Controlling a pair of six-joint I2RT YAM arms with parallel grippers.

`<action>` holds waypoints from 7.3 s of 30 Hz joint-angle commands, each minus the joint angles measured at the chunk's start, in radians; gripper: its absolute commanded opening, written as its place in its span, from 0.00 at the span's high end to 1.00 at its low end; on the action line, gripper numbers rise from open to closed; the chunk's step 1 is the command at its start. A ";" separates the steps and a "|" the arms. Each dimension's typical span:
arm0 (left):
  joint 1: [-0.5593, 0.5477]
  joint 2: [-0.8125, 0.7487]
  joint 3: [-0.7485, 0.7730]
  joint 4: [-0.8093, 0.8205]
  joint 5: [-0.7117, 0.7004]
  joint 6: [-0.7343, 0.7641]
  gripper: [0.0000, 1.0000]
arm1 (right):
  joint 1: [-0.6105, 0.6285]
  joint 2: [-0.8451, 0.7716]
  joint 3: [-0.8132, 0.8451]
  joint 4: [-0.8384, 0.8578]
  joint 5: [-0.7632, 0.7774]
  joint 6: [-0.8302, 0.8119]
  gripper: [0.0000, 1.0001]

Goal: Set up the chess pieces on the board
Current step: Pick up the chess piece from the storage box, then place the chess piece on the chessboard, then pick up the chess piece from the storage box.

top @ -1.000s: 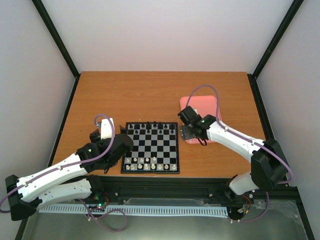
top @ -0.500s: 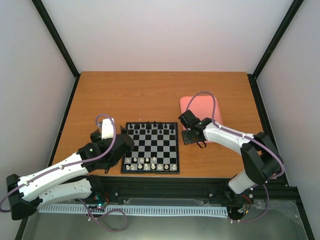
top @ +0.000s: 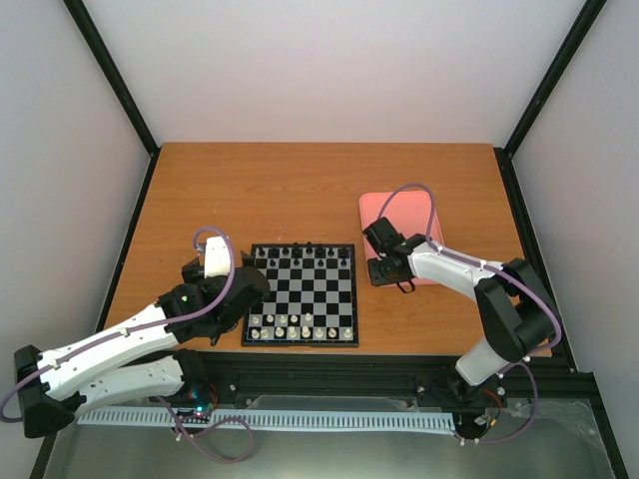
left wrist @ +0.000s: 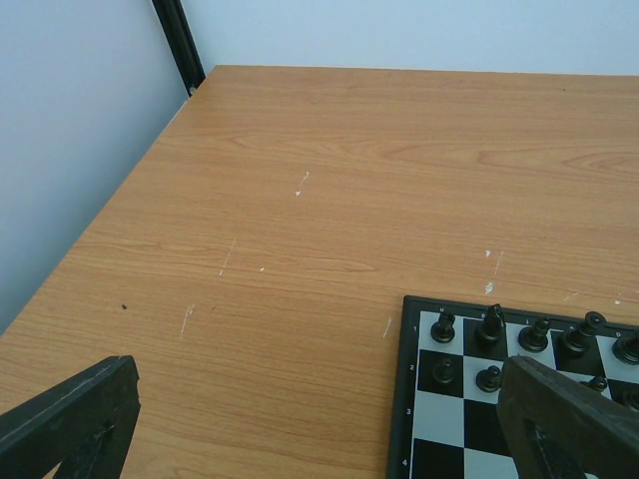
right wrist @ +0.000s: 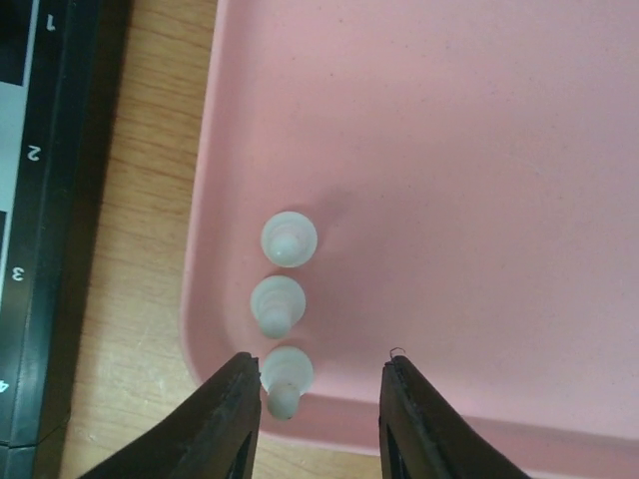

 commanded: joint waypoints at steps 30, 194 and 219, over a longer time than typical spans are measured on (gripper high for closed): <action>0.005 0.018 0.026 0.012 -0.017 0.002 0.00 | -0.017 -0.068 0.000 -0.022 -0.059 -0.030 0.97; 0.005 0.052 0.033 0.005 -0.024 -0.002 0.00 | -0.008 0.073 0.069 -0.012 0.004 -0.068 0.51; 0.005 0.071 0.035 -0.002 -0.032 -0.011 0.00 | -0.014 0.097 0.060 0.002 -0.027 -0.077 0.80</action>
